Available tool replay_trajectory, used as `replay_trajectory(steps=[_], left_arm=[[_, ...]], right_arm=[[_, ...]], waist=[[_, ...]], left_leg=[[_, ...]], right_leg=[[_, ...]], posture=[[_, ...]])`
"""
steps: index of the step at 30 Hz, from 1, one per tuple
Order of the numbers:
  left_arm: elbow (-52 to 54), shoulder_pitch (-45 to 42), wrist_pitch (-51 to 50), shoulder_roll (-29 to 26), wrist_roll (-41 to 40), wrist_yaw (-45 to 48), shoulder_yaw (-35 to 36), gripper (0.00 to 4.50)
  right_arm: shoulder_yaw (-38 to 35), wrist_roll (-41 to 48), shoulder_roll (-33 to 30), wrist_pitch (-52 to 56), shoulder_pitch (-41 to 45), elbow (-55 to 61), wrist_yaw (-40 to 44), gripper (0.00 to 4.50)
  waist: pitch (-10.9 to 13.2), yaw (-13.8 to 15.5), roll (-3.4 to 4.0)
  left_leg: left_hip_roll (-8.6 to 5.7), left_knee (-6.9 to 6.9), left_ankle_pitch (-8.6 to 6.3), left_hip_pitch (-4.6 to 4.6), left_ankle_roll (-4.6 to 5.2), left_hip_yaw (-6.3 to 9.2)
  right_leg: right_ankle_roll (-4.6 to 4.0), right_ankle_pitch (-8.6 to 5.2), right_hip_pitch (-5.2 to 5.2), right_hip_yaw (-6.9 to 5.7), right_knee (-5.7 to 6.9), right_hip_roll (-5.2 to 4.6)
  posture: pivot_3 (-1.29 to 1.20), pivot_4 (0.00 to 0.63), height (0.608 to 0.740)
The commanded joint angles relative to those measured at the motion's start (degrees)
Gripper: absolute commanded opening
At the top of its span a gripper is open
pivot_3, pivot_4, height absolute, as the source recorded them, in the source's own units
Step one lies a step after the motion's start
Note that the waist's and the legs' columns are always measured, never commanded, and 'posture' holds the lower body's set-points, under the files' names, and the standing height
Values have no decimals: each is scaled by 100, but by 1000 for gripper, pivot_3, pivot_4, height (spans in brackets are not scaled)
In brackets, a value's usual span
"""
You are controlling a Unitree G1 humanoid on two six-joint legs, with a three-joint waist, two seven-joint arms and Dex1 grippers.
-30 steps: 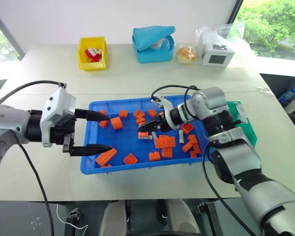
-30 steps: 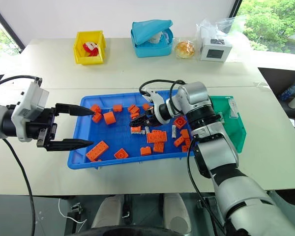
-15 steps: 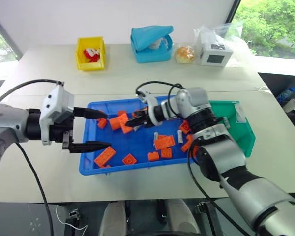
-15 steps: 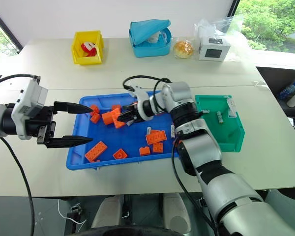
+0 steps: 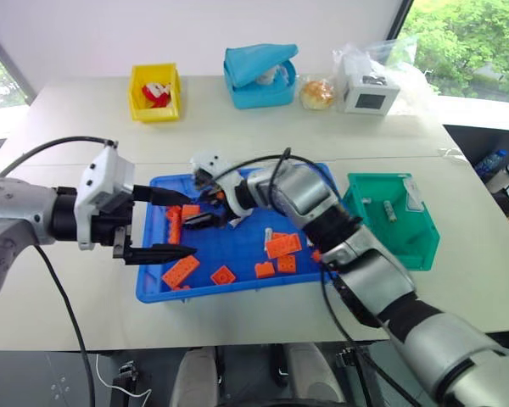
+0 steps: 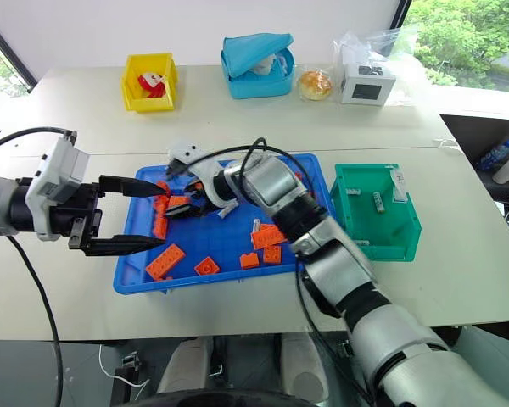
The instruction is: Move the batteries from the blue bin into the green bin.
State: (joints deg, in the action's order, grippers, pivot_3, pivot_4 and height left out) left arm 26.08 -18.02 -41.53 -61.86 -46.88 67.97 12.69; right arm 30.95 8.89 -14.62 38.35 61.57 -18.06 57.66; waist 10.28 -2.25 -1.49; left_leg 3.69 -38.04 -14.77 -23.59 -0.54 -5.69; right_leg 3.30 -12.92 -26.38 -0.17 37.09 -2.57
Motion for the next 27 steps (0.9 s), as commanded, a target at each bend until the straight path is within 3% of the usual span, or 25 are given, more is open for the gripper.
replay_trajectory(steps=[1, 6, 27], left_arm=[[85, 32, 11, -29, -54, -14, 146, 4500], [-56, 59, 83, 2, 55, 14, 93, 4500], [-130, 687, 1, -98, 57, -165, 852, 4500]], right_arm=[[273, -442, -743, -1478, -59, 676, 957, 4062], [315, -909, -1243, -2998, -81, 280, 1459, 4062], [143, -1787, -295, -5275, 265, -2738, 1464, 4062]], waist=[[0, -11, -1], [1, -54, -1], [2, -25, -4]], left_leg=[[0, 0, 0, 0, 0, 0], [9, 3, 0, 10, 0, -3], [9, -1, 3, 11, -4, -8]], right_leg=[[1, 0, 0, 0, 0, 0], [-3, -2, -3, 2, 5, 16], [-17, -9, -1, 3, 12, 7]], posture=[[0, 150, 736], [0, 150, 736], [0, 150, 736]])
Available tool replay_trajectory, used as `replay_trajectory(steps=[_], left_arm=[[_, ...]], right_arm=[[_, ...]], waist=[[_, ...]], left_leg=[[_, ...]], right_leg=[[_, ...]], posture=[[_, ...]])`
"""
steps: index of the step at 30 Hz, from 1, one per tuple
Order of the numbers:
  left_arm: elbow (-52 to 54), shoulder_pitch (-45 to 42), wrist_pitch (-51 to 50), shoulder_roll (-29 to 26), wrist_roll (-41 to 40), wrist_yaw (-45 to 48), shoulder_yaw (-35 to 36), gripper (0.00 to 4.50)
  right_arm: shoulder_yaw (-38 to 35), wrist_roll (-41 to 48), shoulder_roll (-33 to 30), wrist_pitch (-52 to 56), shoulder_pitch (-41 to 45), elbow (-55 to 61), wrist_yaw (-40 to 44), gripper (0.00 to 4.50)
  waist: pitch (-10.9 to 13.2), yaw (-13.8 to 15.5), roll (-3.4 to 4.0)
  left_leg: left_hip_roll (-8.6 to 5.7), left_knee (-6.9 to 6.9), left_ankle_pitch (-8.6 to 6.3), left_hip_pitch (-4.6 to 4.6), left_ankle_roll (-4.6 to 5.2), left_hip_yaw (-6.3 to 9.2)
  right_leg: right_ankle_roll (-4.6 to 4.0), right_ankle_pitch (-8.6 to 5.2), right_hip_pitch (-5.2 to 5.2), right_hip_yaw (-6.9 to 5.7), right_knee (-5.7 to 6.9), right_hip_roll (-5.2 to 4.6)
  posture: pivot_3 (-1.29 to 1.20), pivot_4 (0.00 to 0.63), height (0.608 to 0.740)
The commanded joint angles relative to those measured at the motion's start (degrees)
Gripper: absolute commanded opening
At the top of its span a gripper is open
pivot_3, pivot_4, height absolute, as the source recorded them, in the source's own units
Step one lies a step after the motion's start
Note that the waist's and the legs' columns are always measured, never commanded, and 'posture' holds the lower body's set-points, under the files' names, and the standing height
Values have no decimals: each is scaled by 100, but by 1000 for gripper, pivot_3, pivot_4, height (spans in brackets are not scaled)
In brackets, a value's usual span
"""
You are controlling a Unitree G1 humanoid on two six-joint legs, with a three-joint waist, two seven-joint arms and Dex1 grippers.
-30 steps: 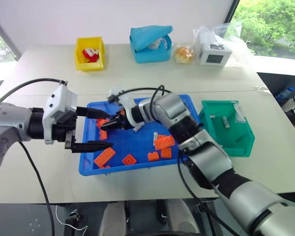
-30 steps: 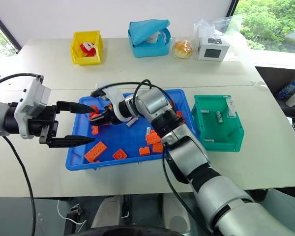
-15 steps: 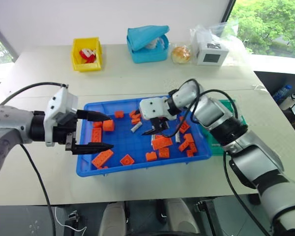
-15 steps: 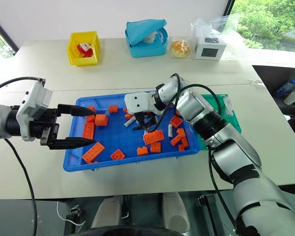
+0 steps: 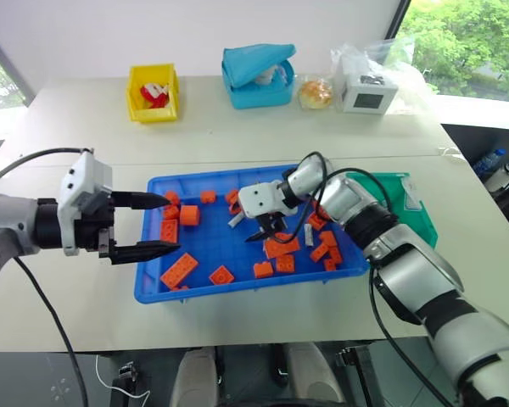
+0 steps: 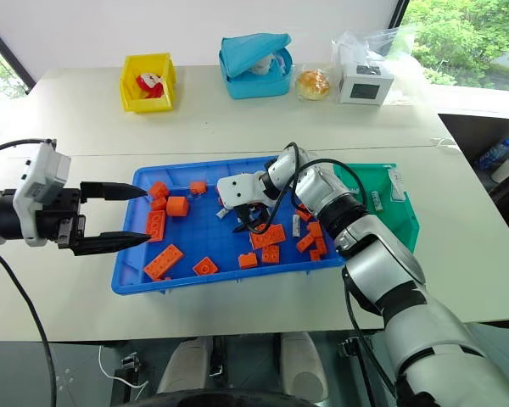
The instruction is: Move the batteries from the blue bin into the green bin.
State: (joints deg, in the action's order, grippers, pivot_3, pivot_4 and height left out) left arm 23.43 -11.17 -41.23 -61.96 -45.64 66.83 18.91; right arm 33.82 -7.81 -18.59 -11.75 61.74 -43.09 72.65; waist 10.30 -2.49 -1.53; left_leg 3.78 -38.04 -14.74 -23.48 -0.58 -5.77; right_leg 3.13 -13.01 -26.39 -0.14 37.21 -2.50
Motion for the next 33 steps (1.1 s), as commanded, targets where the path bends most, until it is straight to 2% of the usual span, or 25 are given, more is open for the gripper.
replay_trajectory(steps=[1, 4, 7, 13, 14, 21, 23, 27, 31, 33], left_arm=[[151, 7, -40, -91, -78, -64, 249, 4500], [197, -2, -81, -94, -111, -120, 287, 4500], [246, -11, -119, -90, -140, -161, 308, 4500], [249, -85, -124, -105, -181, -247, 295, 4500], [238, -103, -118, -107, -179, -258, 288, 4500], [174, -175, -73, -95, -157, -278, 226, 4500], [159, -228, -56, -56, -167, -287, 164, 4500], [238, -306, -39, 113, -192, -343, -53, 4500], [241, -342, 89, 350, -68, -314, -393, 4500], [196, -420, 148, 453, -5, -310, -553, 4500]], right_arm=[[-143, -157, 139, -344, 273, -361, -38, 4062], [-137, -298, 270, -524, 354, -759, -75, 4062], [-146, -440, 397, -639, 436, -1130, -98, 3226], [-155, -578, 468, -768, 488, -1458, 259, 145], [-179, -588, 476, -751, 488, -1470, 289, 23], [-422, -502, 409, -404, 359, -1150, 479, 23], [-609, -364, 328, 18, 293, -813, 529, 23], [-1351, 166, -59, 2141, 64, 808, 484, 23], [-2274, 783, -1147, 4804, -414, 3241, 490, 23], [-2680, 1017, -1697, 5747, -581, 4003, 372, 23]], waist=[[0, -6, 0], [0, -5, 0], [0, -6, 0], [-1, -4, 0], [-1, -3, -1], [-1, 1, -1], [-1, 3, -1], [1, 27, 3], [2, 136, 4], [2, 179, 3]], left_leg=[[0, 0, 0, 0, 0, -1], [0, 0, 0, 2, 0, 0], [0, 0, 0, 3, -1, 0], [0, 0, 1, 7, -3, 0], [0, 0, 2, 8, -3, 0], [0, 0, 3, 9, -5, 1], [0, 0, 3, 8, -5, 1], [-2, 0, 4, 4, -7, 1], [-4, 0, 4, -3, -8, 1], [-5, 0, 3, -2, -8, 1]], right_leg=[[0, 0, 0, 0, 0, 0], [5, 3, 1, 0, 1, 0], [7, 4, 3, 0, 1, 0], [5, 3, 8, 0, 1, -1], [5, 4, 10, 0, 1, -1], [5, 4, 10, 0, 2, -2], [6, 4, 10, 0, 1, -2], [9, 6, 7, 0, 2, -5], [10, 6, 1, -1, 2, -8], [8, 5, 1, -2, -1, -7]], posture=[[0, 150, 736], [0, 150, 736], [0, 150, 736], [0, 150, 736], [0, 150, 736], [0, 150, 736], [0, 150, 736], [0, 150, 736], [0, 150, 736], [0, 150, 736]])
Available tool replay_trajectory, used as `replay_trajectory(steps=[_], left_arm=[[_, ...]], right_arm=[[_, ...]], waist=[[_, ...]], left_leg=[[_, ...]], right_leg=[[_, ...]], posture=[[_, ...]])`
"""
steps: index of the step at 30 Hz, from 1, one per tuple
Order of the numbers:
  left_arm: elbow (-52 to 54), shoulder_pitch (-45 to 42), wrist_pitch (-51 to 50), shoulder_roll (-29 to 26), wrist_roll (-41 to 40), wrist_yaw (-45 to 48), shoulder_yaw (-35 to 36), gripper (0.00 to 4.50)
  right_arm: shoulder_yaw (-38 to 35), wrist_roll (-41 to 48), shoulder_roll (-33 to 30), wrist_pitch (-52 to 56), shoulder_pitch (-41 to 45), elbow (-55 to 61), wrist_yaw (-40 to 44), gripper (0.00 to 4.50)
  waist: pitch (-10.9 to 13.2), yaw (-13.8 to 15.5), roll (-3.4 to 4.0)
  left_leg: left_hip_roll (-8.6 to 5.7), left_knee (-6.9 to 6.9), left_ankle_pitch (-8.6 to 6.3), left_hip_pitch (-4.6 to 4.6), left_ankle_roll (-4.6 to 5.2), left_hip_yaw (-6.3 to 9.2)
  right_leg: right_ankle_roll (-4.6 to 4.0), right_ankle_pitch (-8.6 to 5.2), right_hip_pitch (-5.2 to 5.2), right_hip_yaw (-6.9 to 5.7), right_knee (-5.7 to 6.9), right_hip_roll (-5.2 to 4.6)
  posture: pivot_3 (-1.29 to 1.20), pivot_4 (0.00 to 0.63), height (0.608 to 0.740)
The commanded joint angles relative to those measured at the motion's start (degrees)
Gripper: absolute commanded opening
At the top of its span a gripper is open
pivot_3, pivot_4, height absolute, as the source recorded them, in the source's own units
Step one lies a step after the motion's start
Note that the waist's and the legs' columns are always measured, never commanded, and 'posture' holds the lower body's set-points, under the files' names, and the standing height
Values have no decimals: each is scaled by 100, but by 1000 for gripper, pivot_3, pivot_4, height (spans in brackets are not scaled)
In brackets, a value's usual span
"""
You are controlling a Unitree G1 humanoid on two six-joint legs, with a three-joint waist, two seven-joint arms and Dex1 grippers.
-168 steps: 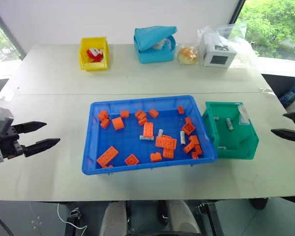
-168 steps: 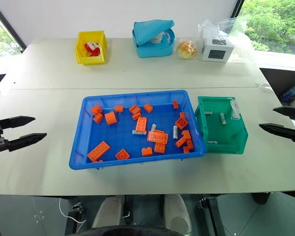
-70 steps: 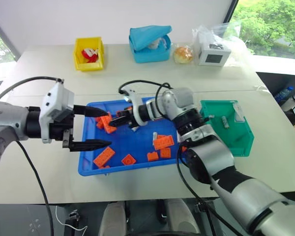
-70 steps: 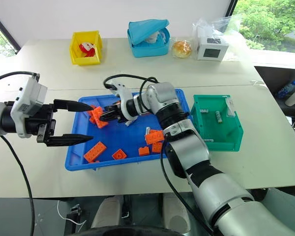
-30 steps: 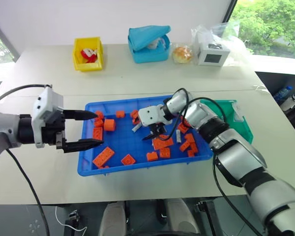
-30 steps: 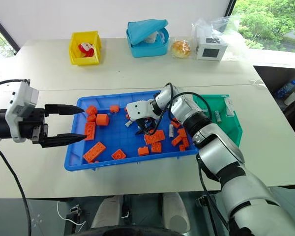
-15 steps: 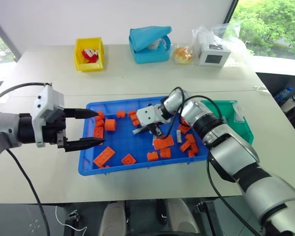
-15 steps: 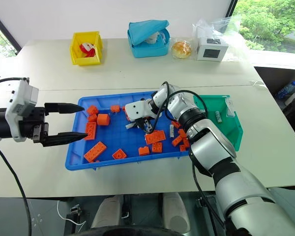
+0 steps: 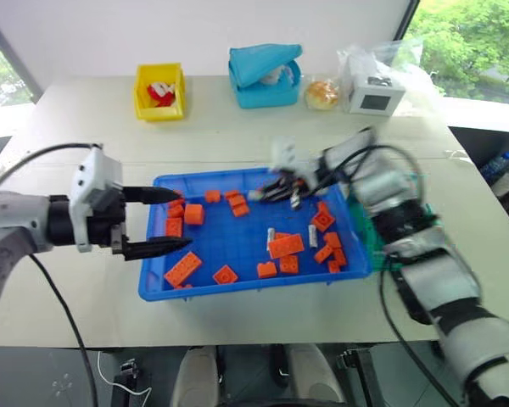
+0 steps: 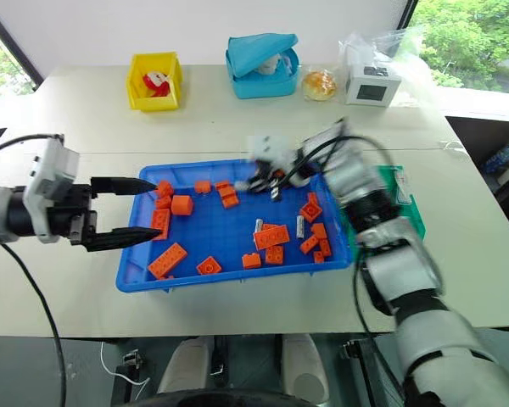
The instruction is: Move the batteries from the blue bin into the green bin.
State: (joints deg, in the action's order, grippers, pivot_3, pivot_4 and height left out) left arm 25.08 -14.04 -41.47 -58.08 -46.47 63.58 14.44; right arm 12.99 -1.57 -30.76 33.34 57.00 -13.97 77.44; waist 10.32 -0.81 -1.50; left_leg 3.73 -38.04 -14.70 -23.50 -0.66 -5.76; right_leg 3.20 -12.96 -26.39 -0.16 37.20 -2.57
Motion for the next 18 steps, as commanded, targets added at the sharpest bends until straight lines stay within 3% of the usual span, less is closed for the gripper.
replay_trajectory(steps=[1, 4, 9, 13, 17, 18], left_arm=[[-6, -196, 203, 122, 106, 24, -194, 4500], [-207, -458, 300, 305, 221, 113, -513, 4500], [-656, -936, 500, 543, 487, 306, -952, 4500], [-848, -1264, 550, 718, 592, 425, -1167, 4500], [-988, -1426, 587, 760, 685, 546, -1262, 4500], [-1001, -1449, 588, 758, 700, 567, -1270, 4500]], right_arm=[[-825, 474, -822, 1545, -246, 1381, -158, 23], [-1576, 544, -2077, 2212, -1076, 2100, -332, 23], [-2250, 805, -2791, 2622, -2544, 2889, -802, 23], [-2281, 801, -2882, 2417, -3099, 3074, -1293, 1912], [-1988, 917, -2827, 2001, -2630, 2931, -1445, 3942], [-1798, 966, -2732, 1887, -2314, 2855, -1417, 3942]], waist=[[0, 33, 0], [-4, 106, -6], [-5, 35, -9], [-3, -53, -7], [-2, -61, -5], [-2, -73, -5]], left_leg=[[0, 0, 0, 0, 0, 1], [-3, 0, 0, 0, 1, 2], [-6, -1, -1, 7, 2, -8], [-4, -1, 0, 13, 3, -4], [-4, -1, 0, 12, 3, 0], [-4, -1, 0, 12, 3, 0]], right_leg=[[-1, -1, 0, -1, 0, 1], [-17, -10, 5, -1, -10, -1], [-17, -11, 5, 8, -15, -2], [-14, -9, 7, 11, -8, 4], [-10, -7, 5, 11, -4, 9], [-11, -8, 5, 11, -4, 9]], posture=[[0, 150, 736], [0, 150, 736], [0, 150, 736], [0, 150, 736], [0, 150, 736], [0, 150, 736]])
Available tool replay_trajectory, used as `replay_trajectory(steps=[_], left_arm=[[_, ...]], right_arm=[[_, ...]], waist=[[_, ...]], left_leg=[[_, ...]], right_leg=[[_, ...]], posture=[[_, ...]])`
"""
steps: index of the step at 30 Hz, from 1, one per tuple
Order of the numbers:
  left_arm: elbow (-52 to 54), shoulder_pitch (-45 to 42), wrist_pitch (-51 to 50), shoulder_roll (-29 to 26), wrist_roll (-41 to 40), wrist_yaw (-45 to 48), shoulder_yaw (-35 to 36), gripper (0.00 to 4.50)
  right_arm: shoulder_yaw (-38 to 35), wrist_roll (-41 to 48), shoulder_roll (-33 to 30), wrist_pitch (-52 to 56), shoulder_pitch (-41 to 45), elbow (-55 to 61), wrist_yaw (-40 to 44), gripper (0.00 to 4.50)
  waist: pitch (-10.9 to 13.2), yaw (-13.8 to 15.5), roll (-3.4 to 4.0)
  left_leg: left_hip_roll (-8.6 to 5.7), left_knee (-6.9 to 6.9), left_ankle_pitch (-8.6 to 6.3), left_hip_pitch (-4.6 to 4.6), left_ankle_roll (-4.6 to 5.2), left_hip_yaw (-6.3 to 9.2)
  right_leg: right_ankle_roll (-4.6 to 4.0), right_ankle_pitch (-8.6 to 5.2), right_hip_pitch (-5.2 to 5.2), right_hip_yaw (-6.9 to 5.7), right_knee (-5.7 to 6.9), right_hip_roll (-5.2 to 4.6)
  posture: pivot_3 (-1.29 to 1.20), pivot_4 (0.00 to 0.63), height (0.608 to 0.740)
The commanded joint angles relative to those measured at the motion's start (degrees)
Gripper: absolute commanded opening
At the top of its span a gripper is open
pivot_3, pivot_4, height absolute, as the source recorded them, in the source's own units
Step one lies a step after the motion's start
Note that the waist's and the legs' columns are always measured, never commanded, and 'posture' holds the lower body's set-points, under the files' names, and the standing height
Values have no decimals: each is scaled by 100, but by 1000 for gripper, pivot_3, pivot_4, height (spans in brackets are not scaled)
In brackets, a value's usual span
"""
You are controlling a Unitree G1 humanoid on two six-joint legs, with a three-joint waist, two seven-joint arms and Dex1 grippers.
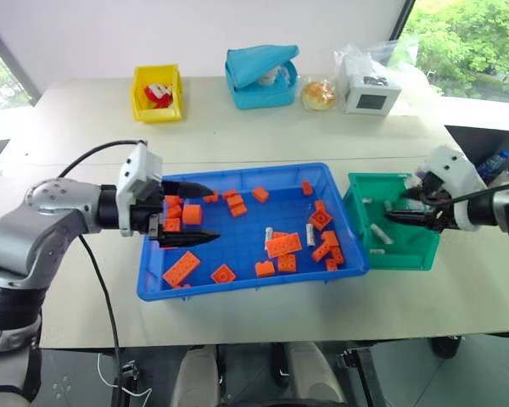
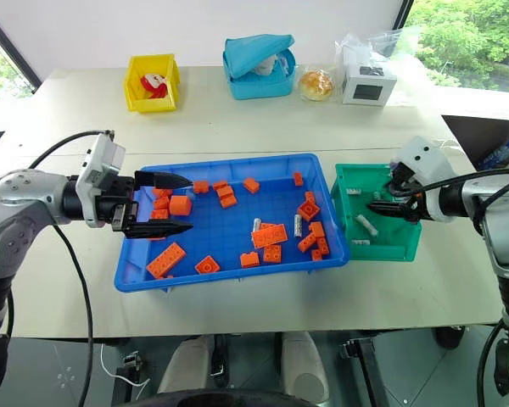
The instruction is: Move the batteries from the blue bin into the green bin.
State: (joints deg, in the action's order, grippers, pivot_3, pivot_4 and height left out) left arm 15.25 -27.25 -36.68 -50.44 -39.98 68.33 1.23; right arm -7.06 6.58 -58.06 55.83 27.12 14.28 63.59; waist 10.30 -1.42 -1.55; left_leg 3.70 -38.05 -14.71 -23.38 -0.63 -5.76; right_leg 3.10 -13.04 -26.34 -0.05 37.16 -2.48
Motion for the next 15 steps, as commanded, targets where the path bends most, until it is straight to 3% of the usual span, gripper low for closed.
replay_trajectory(steps=[1, 7, 12, 15], left_arm=[[-21, -140, 110, -7, 63, 108, 50, 4500], [223, 51, 30, -119, 30, 76, 222, 4500], [441, 363, -29, -311, -28, 13, 496, 4500], [563, 505, -60, -366, -45, -70, 617, 4500]], right_arm=[[403, 192, 94, -468, 971, -47, -6, 3942], [1972, 97, 1142, -818, 2348, -594, 91, 3942], [3172, -154, 1839, -846, 2593, -620, 172, 3942], [3620, -263, 1934, -925, 2541, -454, 289, 3942]], waist=[[2, -32, 2], [1, -108, -6], [2, -81, -5], [3, -42, -6]], left_leg=[[0, 0, 0, 0, 0, -1], [2, 3, 0, -6, 1, 11], [2, 2, 0, -16, 2, 10], [1, -1, 0, -20, 2, 8]], right_leg=[[-2, -1, -1, 1, -1, 0], [7, 3, 0, -4, -1, 4], [15, 6, -7, -5, 0, 1], [16, 6, -9, -7, 0, -4]], posture=[[0, 150, 736], [0, 150, 736], [0, 150, 736], [0, 150, 736]])
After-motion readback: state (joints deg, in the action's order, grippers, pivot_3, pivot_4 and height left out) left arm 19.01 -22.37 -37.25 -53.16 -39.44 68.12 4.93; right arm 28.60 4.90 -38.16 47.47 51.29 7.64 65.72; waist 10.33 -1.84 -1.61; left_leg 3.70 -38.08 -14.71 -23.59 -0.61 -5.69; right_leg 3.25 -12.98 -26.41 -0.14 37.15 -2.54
